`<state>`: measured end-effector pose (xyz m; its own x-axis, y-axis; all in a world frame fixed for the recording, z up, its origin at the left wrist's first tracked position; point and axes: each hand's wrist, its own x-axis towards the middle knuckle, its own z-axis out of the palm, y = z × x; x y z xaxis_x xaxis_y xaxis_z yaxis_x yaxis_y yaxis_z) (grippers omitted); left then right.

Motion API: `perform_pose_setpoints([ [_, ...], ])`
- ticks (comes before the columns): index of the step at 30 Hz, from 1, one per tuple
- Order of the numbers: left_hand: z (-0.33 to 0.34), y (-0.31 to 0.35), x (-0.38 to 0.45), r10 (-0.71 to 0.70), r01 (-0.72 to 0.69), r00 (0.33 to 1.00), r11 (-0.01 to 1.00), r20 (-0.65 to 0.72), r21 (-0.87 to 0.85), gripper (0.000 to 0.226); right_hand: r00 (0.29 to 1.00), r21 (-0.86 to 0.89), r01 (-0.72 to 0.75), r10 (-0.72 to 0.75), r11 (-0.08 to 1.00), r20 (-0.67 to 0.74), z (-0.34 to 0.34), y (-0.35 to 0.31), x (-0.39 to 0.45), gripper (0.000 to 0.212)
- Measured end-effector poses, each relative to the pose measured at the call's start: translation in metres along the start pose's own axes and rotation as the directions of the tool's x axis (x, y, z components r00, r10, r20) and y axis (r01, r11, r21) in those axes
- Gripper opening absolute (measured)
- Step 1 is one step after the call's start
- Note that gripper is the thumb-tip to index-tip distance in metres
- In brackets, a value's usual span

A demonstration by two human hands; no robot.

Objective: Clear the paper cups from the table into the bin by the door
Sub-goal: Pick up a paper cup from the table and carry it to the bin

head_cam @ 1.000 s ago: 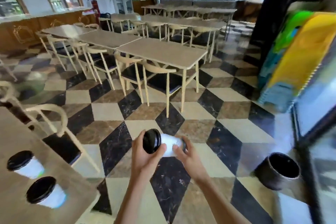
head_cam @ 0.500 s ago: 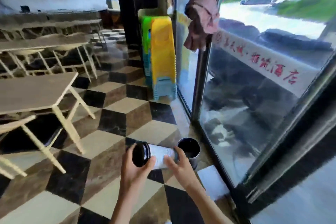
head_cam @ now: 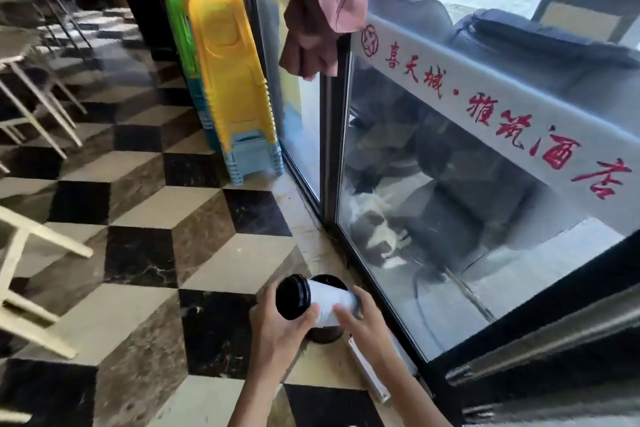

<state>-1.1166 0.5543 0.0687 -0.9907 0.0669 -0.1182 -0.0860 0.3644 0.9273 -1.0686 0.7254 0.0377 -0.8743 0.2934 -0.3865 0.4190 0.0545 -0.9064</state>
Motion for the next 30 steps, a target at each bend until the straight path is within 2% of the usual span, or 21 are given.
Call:
perform_pose_setpoints([
  [7,0.047,-0.022,0.106,-0.057,0.059,0.998,0.995,-0.020,0.079,0.067,0.995,-0.023,-0.087,0.088,0.996,0.036,-0.006,0.000,0.122,0.069],
  [15,0.097,-0.076,0.198,-0.269,0.262,0.963,0.952,0.024,0.159,0.077,0.972,-0.058,-0.215,0.220,0.975,0.087,-0.005,0.036,0.235,0.065],
  [19,0.133,-0.151,0.243,-0.332,0.319,0.943,0.928,0.039,0.192,0.075,0.957,-0.108,-0.275,0.283,0.956,0.069,0.009,0.099,0.297,0.070],
  [27,0.207,-0.351,0.297,-0.487,0.444,0.862,0.860,0.142,0.253,0.064,0.877,-0.123,-0.473,0.479,0.872,0.028,0.052,0.279,0.393,0.072],
  [30,0.227,-0.403,0.309,-0.532,0.482,0.835,0.830,0.139,0.281,0.070,0.859,-0.146,-0.503,0.511,0.852,0.024,0.064,0.328,0.421,0.073],
])
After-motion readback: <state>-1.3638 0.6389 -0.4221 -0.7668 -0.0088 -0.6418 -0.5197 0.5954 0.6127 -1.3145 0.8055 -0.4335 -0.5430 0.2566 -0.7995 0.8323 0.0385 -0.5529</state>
